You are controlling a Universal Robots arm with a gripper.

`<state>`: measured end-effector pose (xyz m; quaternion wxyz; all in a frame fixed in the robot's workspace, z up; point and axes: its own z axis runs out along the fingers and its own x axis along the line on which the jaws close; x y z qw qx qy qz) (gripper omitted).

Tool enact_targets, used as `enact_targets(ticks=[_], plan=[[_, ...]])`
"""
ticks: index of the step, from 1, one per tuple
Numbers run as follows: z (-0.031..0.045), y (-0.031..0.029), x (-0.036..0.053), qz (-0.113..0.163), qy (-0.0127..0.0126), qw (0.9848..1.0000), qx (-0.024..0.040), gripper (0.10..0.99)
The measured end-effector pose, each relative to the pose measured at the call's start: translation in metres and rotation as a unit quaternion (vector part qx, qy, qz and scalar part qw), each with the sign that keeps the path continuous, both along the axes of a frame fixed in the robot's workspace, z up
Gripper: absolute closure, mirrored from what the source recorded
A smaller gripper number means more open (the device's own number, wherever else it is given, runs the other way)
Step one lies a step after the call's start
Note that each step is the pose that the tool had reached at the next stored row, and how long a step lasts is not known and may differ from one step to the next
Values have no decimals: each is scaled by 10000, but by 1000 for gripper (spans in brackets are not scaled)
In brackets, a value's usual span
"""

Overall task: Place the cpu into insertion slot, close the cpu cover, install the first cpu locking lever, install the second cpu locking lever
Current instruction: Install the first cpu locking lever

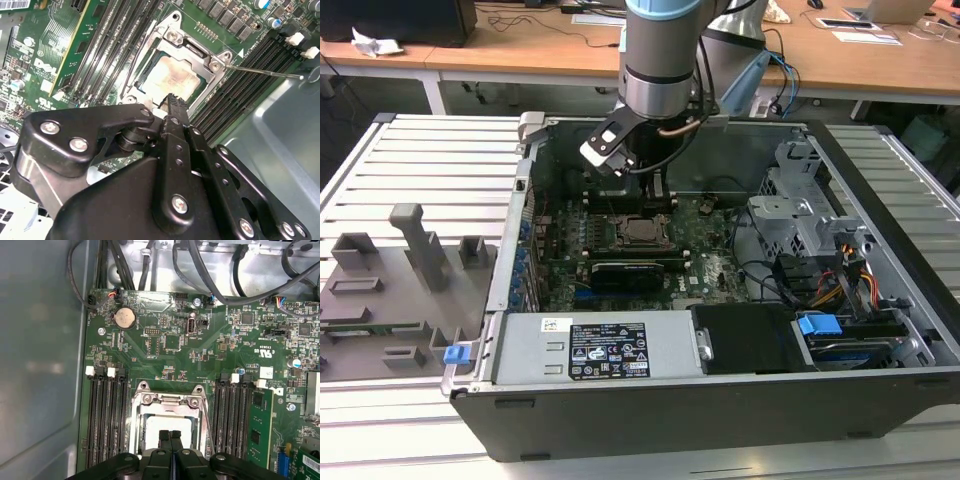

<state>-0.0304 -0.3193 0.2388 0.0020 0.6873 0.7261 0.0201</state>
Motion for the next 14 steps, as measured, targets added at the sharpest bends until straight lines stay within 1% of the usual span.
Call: enact_targets(ticks=[10, 14], plan=[[72, 0, 0, -1, 0, 10000, -2, 976], [133, 0, 0, -5, 0, 10000, -5, 976]])
